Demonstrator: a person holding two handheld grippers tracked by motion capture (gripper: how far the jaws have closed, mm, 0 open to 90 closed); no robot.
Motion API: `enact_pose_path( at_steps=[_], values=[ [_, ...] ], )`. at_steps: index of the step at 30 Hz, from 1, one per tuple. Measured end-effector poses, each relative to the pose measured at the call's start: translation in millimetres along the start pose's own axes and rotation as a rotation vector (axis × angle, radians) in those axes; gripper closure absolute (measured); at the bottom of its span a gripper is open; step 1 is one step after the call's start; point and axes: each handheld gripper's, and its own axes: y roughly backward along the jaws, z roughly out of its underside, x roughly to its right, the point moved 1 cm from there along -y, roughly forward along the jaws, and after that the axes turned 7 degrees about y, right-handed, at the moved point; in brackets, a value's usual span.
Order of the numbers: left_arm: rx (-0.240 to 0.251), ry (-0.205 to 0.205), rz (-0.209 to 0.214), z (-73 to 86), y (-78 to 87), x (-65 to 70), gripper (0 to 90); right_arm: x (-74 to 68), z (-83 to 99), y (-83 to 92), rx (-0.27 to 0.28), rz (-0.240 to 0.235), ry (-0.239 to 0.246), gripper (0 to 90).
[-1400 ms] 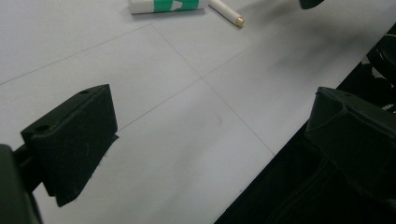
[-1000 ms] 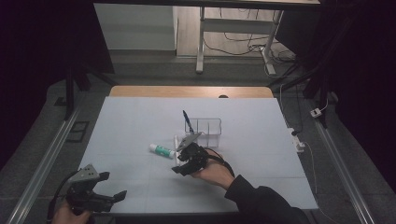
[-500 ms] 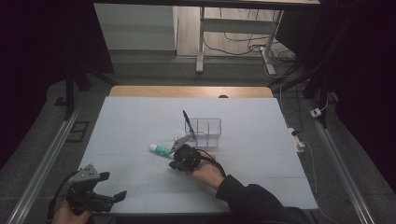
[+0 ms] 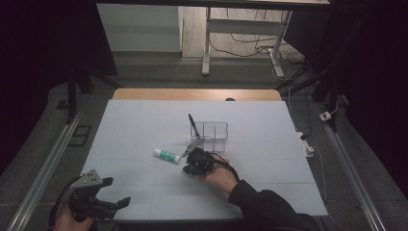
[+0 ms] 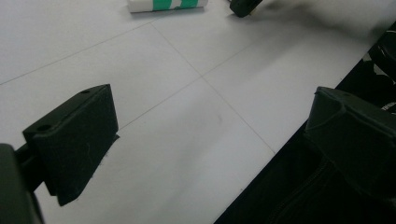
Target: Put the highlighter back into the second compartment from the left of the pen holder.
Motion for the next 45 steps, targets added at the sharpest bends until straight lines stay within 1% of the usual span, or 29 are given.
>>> enact_pose_path(
  at_steps=[6,7,8,10,15,17,20,22,23,24,26,28,29,31,32,34,36,39,41,44,45],
  values=[
    [0.0,0.001,0.0,0.0,0.1,-0.1,2.4,6.8,8.7,8.1,-0.02,0.007,-0.024,89.6],
    [0.001,0.002,0.0,0.0,0.0,0.0,2.4,7.7,9.9,9.7,-0.024,0.006,-0.034,89.6],
    [0.001,0.001,0.0,0.0,-0.1,0.0,2.4,9.1,11.2,10.6,-0.024,0.009,-0.032,89.6],
    [0.0,0.001,-0.001,-0.1,0.0,0.0,2.4,12.7,14.6,13.4,-0.029,0.022,-0.041,89.6],
    [0.0,0.002,0.0,-0.1,0.0,-0.2,2.4,21.6,21.8,19.8,-0.033,0.037,-0.065,89.6],
    [0.0,0.002,0.0,-0.1,0.0,-0.2,2.4,24.1,23.4,21.7,-0.03,0.038,-0.077,89.6],
    [0.0,0.003,-0.001,-0.1,0.0,-0.2,2.4,25.0,23.1,23.9,-0.023,0.038,-0.079,89.5],
    [0.0,0.003,0.0,-0.1,0.0,-0.3,2.4,24.9,21.3,27.5,-0.007,0.037,-0.074,89.4],
    [0.0,0.003,-0.001,-0.1,0.0,-0.3,2.4,24.1,19.8,29.9,0.005,0.037,-0.08,89.1],
    [-0.001,0.003,-0.001,-0.2,0.0,-0.3,2.5,24.0,18.8,32.6,0.016,0.041,-0.079,86.5],
    [-0.002,0.003,0.0,-0.2,-0.1,-0.3,2.4,23.9,17.4,36.5,0.036,0.047,-0.092,79.1],
    [-0.002,0.002,0.0,-0.2,-0.2,-0.2,2.4,24.9,15.8,39.4,0.046,0.061,-0.114,66.6],
    [-0.002,0.002,0.0,-0.3,-0.2,-0.2,2.4,25.6,15.3,39.6,0.053,0.075,-0.122,60.7],
    [-0.003,0.001,-0.001,-0.4,-0.4,-0.1,2.5,27.2,14.3,38.1,0.056,0.08,-0.136,51.4],
    [-0.004,0.0,-0.001,-0.4,-0.4,-0.1,2.5,27.9,13.9,37.1,0.056,0.079,-0.143,46.7],
    [-0.004,0.001,-0.001,-0.4,-0.4,-0.1,2.5,28.4,13.0,33.5,0.052,0.058,-0.163,38.5],
    [-0.003,0.002,0.0,-0.3,-0.3,-0.3,2.5,27.9,12.3,29.1,0.044,0.045,-0.168,31.3],
    [-0.004,0.001,0.0,-0.3,-0.5,-0.2,2.5,27.1,11.0,21.7,0.026,0.034,-0.167,25.9],
    [-0.004,0.0,-0.001,-0.3,-0.5,-0.1,2.5,26.1,9.3,16.9,0.007,0.044,-0.154,24.8],
    [-0.004,0.0,-0.001,-0.4,-0.5,-0.2,2.5,25.1,5.8,10.2,-0.02,0.08,-0.129,26.7],
    [-0.004,0.0,-0.001,-0.4,-0.5,-0.1,2.6,25.3,4.7,8.3,-0.019,0.087,-0.126,29.3]
  ],
)
